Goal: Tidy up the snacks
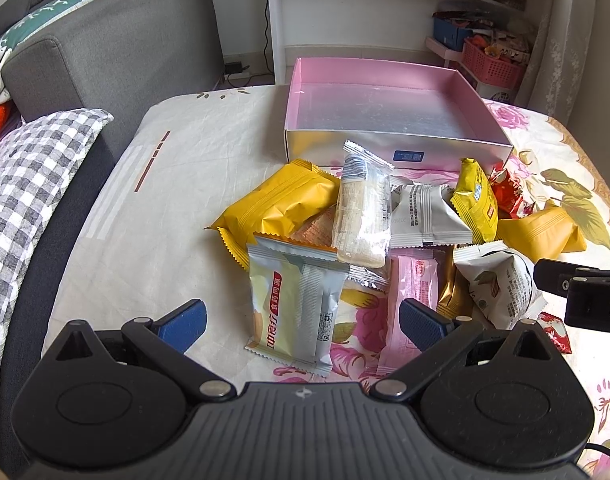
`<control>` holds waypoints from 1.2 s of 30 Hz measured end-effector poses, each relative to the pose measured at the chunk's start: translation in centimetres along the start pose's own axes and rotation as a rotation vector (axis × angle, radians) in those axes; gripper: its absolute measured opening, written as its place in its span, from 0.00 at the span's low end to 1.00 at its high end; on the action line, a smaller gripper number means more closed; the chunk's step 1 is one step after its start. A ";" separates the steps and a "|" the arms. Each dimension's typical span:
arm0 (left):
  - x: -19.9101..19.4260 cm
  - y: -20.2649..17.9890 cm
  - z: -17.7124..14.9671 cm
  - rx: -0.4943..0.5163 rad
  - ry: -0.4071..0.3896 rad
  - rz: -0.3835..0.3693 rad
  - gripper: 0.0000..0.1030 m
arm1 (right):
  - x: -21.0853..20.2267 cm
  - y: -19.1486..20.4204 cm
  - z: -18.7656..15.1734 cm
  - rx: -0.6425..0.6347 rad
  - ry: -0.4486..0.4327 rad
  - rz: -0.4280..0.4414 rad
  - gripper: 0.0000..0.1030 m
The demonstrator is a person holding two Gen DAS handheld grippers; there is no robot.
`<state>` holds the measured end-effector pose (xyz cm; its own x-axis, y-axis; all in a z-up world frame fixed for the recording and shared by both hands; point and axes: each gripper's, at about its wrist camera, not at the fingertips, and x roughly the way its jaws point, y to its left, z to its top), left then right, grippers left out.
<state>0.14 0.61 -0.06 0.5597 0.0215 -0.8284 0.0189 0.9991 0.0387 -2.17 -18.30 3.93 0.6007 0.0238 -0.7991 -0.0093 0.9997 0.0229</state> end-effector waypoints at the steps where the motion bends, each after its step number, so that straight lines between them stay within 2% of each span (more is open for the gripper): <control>1: 0.0 0.0 0.0 0.000 0.000 0.000 1.00 | 0.0 0.0 0.0 0.000 0.000 0.000 1.00; 18: 0.0 0.1 0.1 0.000 -0.001 -0.002 1.00 | 0.0 0.0 0.1 0.003 -0.001 -0.001 1.00; 26: 0.5 0.6 1.4 0.038 -0.027 0.011 1.00 | -0.3 -1.1 2.1 0.056 0.024 0.088 1.00; 29: 0.5 1.0 1.9 0.056 -0.058 -0.030 1.00 | 0.6 -2.0 2.9 0.125 0.064 0.145 1.00; 36: 1.7 2.5 3.4 0.072 -0.037 -0.083 0.99 | 2.1 -2.9 4.8 0.195 0.132 0.224 1.00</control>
<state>3.97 3.04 0.56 0.5840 -0.0642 -0.8092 0.1253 0.9921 0.0117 2.97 -21.14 5.01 0.4924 0.2567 -0.8317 0.0313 0.9497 0.3116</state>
